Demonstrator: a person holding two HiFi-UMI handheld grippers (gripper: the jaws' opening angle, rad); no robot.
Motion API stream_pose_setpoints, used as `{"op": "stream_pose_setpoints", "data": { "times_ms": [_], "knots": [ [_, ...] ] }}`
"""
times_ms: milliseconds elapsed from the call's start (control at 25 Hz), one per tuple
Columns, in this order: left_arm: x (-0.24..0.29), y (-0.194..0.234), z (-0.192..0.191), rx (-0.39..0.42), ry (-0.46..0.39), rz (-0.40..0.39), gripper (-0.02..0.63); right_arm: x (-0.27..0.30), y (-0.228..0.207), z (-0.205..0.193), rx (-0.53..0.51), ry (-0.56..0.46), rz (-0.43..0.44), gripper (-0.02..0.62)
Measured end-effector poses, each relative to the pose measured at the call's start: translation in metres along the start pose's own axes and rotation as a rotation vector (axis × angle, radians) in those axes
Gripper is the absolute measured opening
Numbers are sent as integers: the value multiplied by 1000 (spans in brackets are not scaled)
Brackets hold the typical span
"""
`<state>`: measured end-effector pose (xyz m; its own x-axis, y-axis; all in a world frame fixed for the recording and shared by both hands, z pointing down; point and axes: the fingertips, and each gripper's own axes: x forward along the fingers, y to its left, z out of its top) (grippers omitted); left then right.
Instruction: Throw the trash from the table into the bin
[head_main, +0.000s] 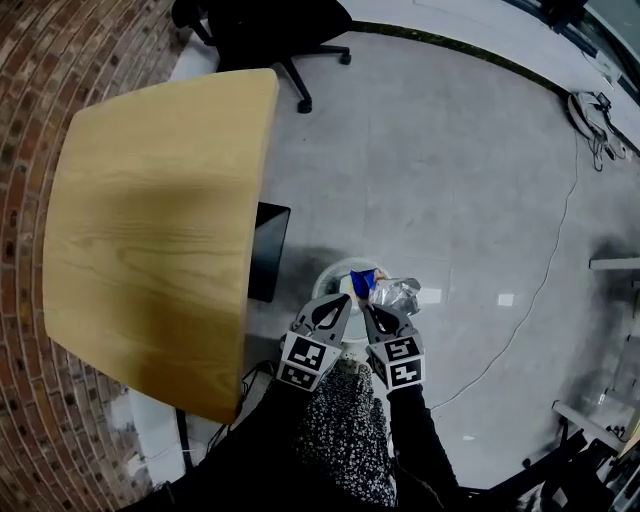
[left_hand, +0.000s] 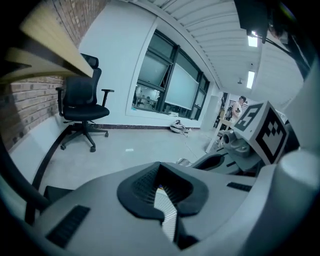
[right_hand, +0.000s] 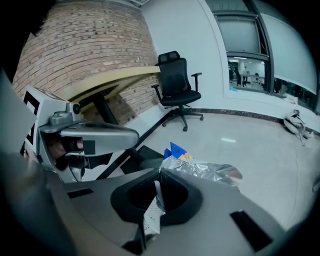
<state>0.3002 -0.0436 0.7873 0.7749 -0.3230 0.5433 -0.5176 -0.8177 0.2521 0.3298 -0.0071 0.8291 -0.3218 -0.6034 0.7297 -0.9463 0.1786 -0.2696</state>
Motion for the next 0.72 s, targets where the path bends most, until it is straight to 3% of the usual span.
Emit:
{"op": "stream_pose_setpoints", "data": {
  "times_ms": [440, 720],
  "knots": [
    [25, 23, -90, -28, 80, -6, 6, 72, -14, -67, 70, 73, 14, 12],
    [21, 30, -106, -51, 86, 6, 6, 91, -6, -91, 111, 115, 21, 14]
  ]
}}
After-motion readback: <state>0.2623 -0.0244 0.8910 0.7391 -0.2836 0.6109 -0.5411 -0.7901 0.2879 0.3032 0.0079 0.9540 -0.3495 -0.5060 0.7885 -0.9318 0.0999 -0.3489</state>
